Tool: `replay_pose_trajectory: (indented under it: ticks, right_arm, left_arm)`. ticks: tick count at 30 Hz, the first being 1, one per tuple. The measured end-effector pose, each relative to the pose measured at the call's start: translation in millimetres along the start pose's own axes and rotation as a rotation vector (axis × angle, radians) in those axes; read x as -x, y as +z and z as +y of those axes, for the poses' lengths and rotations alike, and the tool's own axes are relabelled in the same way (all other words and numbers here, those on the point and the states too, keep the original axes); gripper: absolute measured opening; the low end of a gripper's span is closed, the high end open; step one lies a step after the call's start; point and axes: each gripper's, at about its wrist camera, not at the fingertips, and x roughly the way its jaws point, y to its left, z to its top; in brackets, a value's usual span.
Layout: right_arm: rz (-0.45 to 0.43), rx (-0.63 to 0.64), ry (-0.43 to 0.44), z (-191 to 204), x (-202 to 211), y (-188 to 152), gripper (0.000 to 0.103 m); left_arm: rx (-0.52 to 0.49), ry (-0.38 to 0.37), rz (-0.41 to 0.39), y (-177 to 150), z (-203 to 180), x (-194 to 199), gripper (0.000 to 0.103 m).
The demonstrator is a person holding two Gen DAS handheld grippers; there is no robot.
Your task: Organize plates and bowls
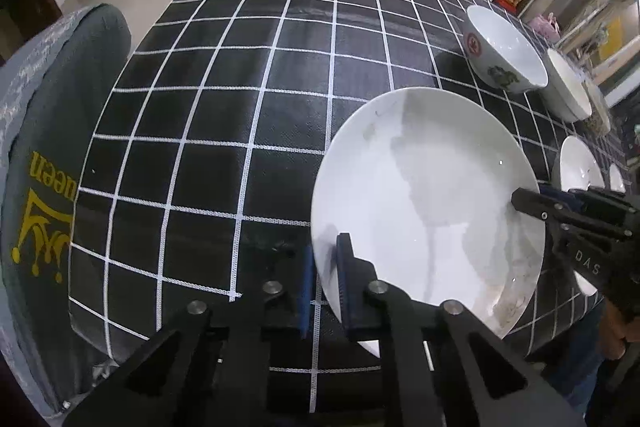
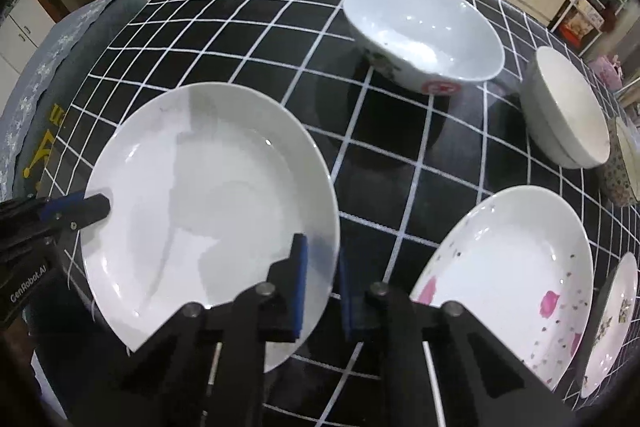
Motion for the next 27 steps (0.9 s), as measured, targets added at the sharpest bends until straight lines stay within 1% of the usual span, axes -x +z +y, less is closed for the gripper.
replay_pose_trajectory:
  ticks: [3,6,9,14,16,19,24,27]
  right_arm:
    - [-0.008,-0.014,0.003,-1,2,1,0.018]
    - [-0.007,-0.038,0.017,-8,1,9,0.018]
    - [-0.015,-0.033,0.013,-8,3,15,0.018]
    - [-0.009,-0.038,0.009,-10,-2,21,0.018]
    - [-0.015,-0.027,0.010,-10,0,19,0.018]
    - [-0.017,-0.048,0.034,-16,7,14,0.018]
    - [-0.033,-0.086,0.030,-34,25,2,0.018]
    - [-0.022,-0.115,0.015,-44,34,-7,0.018]
  left_arm:
    - [-0.013,0.016,-0.004,3,-4,-2,0.010]
    - [-0.017,0.023,-0.011,10,-5,-3,0.010]
    - [-0.019,0.023,-0.020,16,-4,-4,0.010]
    - [-0.032,0.027,-0.009,23,-6,-9,0.010]
    - [-0.028,0.027,-0.007,22,-6,-11,0.010]
    - [-0.012,0.029,0.010,21,-4,-9,0.010]
    - [-0.015,0.075,-0.002,15,-6,4,0.010]
    - [-0.024,0.099,0.000,9,-10,12,0.010]
